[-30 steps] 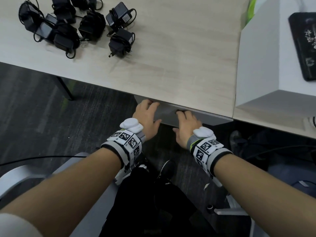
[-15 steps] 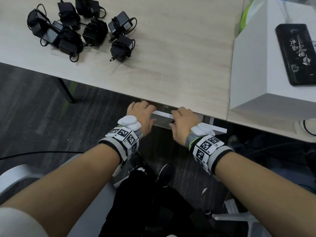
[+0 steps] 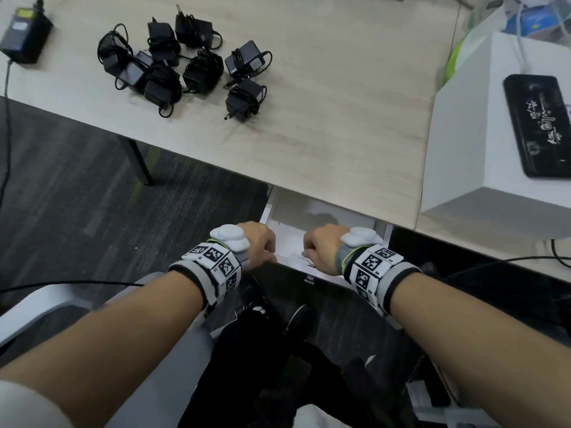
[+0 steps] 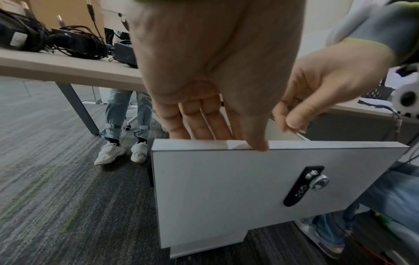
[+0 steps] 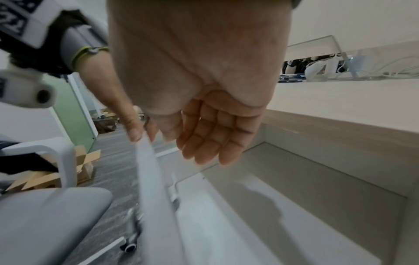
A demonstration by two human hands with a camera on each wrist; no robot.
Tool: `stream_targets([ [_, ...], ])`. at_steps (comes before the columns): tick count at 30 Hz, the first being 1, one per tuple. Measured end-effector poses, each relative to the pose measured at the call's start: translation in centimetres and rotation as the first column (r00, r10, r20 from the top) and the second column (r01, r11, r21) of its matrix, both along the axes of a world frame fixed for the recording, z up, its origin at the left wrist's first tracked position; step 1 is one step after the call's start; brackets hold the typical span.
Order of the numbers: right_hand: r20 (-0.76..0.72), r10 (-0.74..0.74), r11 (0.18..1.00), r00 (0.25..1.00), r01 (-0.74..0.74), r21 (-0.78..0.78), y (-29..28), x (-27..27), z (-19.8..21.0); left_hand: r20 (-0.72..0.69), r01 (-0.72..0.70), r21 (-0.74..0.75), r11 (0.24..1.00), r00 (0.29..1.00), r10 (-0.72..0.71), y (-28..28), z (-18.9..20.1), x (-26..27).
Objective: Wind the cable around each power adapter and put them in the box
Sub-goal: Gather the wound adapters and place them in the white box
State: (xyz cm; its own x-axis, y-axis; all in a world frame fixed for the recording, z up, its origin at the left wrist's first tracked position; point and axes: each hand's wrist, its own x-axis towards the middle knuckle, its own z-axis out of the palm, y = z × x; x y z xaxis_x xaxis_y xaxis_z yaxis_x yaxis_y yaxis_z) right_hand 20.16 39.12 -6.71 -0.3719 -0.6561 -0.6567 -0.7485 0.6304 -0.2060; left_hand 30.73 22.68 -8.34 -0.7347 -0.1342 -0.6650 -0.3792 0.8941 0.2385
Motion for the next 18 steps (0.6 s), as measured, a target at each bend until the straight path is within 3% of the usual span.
stream_targets([
  [5,-0.051,0.029,0.999,0.998,-0.031,-0.032,-1.7,-1.0,2.1,0.104,0.035,0.034,0.999,0.994,-0.039,0.4,0.6,1.5],
  [12,-0.081,-0.019,0.997,0.997,0.012,-0.075,-3.8,-1.4,2.9,0.226,0.189,0.038,0.981,0.955,-0.193,1.0,0.9,3.0],
  [18,-0.117,-0.050,0.990,0.992,0.034,-0.135,-4.9,-1.5,4.0,0.187,0.136,0.013,0.991,0.973,-0.136,0.3,1.6,3.4],
])
